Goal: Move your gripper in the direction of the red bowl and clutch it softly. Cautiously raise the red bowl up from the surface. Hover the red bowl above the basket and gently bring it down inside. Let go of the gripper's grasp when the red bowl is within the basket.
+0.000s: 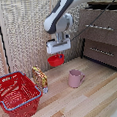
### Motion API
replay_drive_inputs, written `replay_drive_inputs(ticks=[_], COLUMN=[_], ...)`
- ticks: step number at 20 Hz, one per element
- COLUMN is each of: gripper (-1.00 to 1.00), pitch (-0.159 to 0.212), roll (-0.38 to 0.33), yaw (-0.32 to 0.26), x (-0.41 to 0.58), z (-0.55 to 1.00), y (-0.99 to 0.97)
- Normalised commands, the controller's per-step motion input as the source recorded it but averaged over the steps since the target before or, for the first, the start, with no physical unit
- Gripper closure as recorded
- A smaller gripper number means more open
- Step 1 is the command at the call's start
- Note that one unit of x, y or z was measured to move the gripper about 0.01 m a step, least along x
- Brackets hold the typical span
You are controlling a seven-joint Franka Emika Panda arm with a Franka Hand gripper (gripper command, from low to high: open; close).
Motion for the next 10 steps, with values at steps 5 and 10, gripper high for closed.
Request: replay_drive_inputs(ticks=[5,10], gripper=[1.0,1.0], pitch=[0.035,0.002], roll=[0.013,0.007], yaw=[0.0,-0.004], x=[0.0,-0.091], z=[1.0,0.98], y=[0.01,0.42])
